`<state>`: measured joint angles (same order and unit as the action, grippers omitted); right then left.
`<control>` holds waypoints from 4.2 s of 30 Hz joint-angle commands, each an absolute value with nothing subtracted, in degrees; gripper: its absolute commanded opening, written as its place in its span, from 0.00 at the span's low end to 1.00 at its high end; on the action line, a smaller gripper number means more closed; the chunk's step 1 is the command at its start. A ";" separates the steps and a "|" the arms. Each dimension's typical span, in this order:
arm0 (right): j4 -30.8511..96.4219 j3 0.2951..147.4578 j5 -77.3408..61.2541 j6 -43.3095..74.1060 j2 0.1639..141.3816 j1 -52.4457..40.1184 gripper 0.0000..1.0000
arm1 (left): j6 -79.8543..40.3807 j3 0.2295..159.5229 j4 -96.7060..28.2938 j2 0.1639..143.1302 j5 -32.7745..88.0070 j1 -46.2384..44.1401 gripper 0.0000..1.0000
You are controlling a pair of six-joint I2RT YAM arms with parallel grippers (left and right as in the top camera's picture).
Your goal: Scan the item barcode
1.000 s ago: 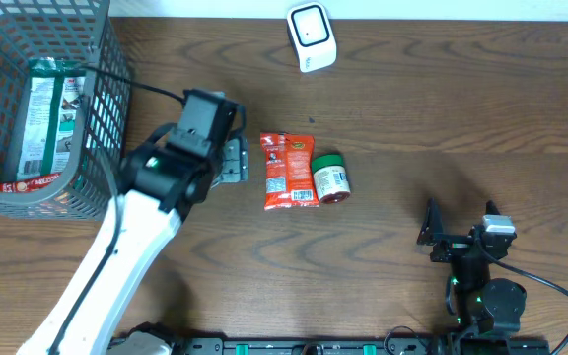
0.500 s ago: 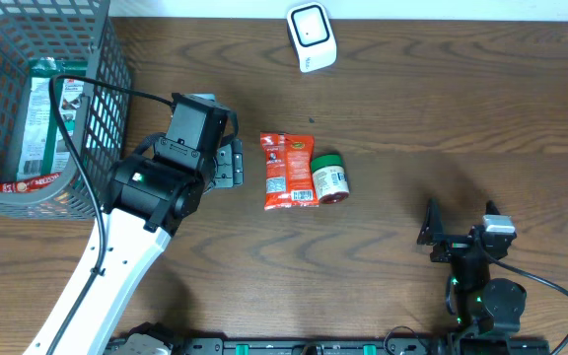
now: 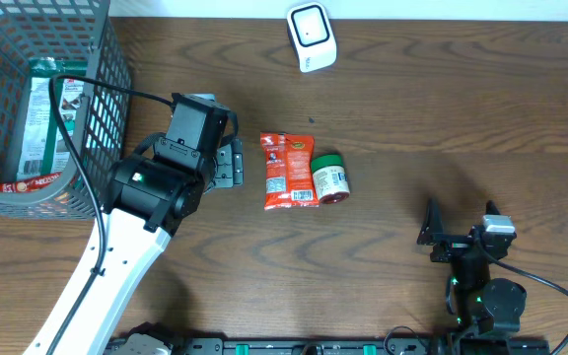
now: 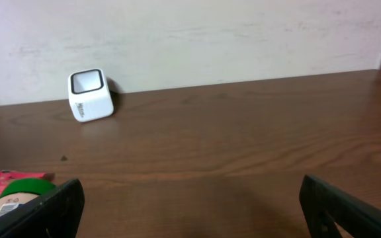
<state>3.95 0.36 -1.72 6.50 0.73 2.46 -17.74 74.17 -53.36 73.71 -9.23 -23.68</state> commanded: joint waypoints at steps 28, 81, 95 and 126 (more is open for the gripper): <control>4.16 0.30 -1.58 6.15 0.64 2.42 0.99 | -17.21 74.70 -53.54 73.80 -10.13 -23.38 0.83; 4.16 0.30 -1.58 6.15 0.64 2.42 0.99 | -14.81 99.72 -48.60 86.72 -6.48 23.46 0.74; 4.16 0.32 -1.58 6.15 0.64 0.67 0.99 | -4.58 118.76 -56.62 112.36 14.37 30.13 0.75; 4.16 0.32 -1.58 6.15 0.64 0.67 0.99 | 13.96 117.32 -53.89 129.56 21.47 30.57 0.78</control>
<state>3.97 0.36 -1.69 6.50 0.73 0.89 10.35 117.51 -53.67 127.72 20.73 30.33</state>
